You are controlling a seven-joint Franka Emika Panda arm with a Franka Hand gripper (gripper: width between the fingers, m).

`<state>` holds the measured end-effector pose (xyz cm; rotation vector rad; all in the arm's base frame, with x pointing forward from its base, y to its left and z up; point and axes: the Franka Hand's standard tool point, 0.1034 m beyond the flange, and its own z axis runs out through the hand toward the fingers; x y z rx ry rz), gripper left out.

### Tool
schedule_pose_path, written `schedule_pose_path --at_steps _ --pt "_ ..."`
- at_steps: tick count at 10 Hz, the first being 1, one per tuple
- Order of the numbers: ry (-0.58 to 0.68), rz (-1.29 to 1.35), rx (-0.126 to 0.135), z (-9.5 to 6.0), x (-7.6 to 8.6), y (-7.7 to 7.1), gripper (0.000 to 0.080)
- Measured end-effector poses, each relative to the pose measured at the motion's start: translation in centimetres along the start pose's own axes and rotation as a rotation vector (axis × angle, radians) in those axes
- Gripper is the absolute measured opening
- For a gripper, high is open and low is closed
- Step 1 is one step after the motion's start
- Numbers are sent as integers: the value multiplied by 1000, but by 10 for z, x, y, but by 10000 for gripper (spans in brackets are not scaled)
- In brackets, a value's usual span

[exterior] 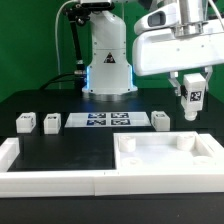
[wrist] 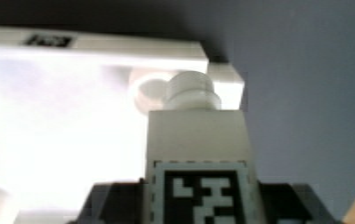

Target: Assemble square table

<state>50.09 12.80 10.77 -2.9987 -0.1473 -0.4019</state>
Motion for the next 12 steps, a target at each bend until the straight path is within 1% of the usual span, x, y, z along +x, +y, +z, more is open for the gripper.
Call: schedule_pose_path --at_steps 1,2,3,4,5,7,8,9,10,11,12 --pt "41 -2 -1 2 -2 1 287" --pt "39 0 0 5 1 2 287" --pt "38 -2 2 5 13 4 287" --pt "21 0 6 1 26 2 287" --pt "23 4 8 -5 29 -3 287" --pt "58 0 7 -3 29 -2 287" --pt "53 -3 7 -1 28 -2 287" --pt "76 -18 8 4 34 0 287" --pt "143 -30 5 5 44 4 287" --pt "167 -42 3 7 51 6 287" --pt "160 -57 4 7 59 8 287"
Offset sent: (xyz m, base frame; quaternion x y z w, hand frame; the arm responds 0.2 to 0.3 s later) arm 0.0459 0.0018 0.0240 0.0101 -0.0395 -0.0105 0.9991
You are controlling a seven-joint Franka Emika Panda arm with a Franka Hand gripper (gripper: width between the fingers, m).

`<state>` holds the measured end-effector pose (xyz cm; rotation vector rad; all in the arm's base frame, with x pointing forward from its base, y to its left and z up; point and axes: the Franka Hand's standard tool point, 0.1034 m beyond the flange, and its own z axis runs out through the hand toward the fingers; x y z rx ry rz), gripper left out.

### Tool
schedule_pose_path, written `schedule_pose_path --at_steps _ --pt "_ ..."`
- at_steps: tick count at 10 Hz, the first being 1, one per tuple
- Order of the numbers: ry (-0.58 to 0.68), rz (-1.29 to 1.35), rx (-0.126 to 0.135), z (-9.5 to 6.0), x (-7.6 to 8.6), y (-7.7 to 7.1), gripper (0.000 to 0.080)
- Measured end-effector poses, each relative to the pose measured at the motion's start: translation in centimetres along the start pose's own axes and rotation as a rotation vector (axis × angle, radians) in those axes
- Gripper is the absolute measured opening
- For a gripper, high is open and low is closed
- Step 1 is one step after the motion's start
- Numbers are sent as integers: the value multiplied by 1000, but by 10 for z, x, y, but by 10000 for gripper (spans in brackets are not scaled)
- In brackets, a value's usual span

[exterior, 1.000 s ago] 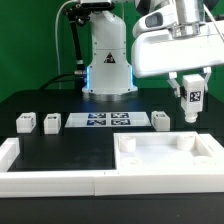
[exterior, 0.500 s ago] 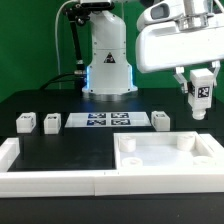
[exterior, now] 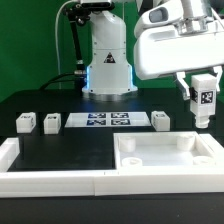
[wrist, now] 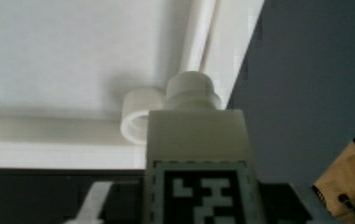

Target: Assemble square table

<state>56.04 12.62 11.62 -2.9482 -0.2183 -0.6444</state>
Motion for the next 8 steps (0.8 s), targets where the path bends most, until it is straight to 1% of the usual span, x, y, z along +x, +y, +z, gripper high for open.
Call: schedule_pose_path --at_steps 1,4,5,6,7,8 --pt "5 -13 -2 -1 3 2 287" --pt "0 -18 -1 2 1 2 287" --pt "3 -55 -3 11 8 8 287" --pt "1 -58 -1 17 17 10 287" --pt "10 -60 1 23 24 10 287" --pt "14 -69 3 33 27 11 287"
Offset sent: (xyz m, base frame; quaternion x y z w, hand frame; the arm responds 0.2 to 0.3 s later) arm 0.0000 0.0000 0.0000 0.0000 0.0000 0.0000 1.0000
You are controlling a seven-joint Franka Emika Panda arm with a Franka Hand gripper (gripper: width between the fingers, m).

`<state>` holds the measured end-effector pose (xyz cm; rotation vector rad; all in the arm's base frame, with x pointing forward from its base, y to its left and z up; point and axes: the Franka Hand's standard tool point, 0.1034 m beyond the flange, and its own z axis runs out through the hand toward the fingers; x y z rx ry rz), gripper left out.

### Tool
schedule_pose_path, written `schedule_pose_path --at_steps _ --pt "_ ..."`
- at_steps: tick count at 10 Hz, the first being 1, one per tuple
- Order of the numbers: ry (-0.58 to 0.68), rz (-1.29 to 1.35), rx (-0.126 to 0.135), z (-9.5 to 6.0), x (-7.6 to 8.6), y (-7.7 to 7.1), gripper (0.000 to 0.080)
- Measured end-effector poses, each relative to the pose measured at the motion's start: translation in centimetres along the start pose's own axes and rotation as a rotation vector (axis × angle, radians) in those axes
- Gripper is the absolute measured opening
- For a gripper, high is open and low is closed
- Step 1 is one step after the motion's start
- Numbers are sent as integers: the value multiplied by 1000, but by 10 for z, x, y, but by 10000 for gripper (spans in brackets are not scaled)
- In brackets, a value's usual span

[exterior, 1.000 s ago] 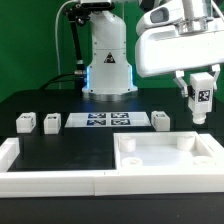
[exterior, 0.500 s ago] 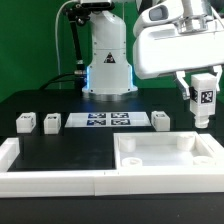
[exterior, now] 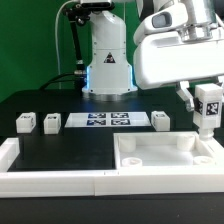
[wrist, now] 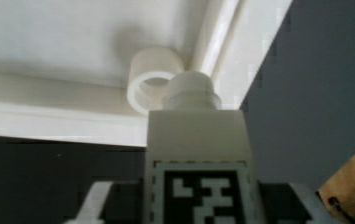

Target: Assemble square table

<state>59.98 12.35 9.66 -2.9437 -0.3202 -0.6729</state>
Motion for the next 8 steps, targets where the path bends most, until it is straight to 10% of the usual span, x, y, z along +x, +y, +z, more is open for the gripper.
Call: schedule_pose_path --at_steps 8 --pt "-8 -56 0 17 1 8 287"
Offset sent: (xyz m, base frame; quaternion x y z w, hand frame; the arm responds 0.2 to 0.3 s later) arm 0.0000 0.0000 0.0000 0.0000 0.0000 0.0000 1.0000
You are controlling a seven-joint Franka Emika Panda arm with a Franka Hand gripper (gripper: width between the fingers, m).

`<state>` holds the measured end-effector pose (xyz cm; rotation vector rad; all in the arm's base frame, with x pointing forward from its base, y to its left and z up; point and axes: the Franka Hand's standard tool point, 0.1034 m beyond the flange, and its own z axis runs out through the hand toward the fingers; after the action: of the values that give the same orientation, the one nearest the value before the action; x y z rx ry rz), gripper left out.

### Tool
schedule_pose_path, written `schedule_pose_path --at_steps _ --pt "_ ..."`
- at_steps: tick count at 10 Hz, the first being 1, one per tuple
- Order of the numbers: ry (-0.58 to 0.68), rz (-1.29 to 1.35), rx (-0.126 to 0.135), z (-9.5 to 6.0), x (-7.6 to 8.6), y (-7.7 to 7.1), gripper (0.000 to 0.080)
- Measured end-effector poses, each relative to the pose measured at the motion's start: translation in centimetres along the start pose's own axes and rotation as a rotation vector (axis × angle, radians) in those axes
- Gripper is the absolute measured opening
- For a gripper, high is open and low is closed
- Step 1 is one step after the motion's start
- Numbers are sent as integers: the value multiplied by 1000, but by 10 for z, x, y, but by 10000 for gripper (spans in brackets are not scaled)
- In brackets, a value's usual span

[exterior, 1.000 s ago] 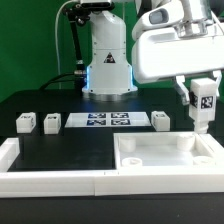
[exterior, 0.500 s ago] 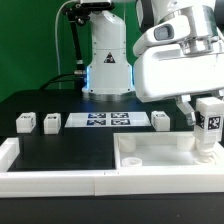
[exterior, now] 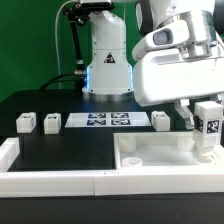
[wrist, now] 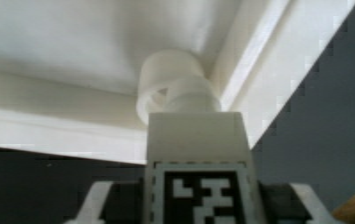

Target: Assemble square table

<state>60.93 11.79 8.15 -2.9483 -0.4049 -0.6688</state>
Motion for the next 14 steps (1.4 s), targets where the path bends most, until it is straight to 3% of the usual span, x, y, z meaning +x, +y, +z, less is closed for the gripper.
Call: schedule_pose_path --at_steps 4,8,10,14 --pt "22 3 -7 3 2 4 287" --pt "37 3 -15 16 -8 8 287" --pt "90 3 -29 17 -5 10 287" --pt "96 3 -31 17 -4 10 287"
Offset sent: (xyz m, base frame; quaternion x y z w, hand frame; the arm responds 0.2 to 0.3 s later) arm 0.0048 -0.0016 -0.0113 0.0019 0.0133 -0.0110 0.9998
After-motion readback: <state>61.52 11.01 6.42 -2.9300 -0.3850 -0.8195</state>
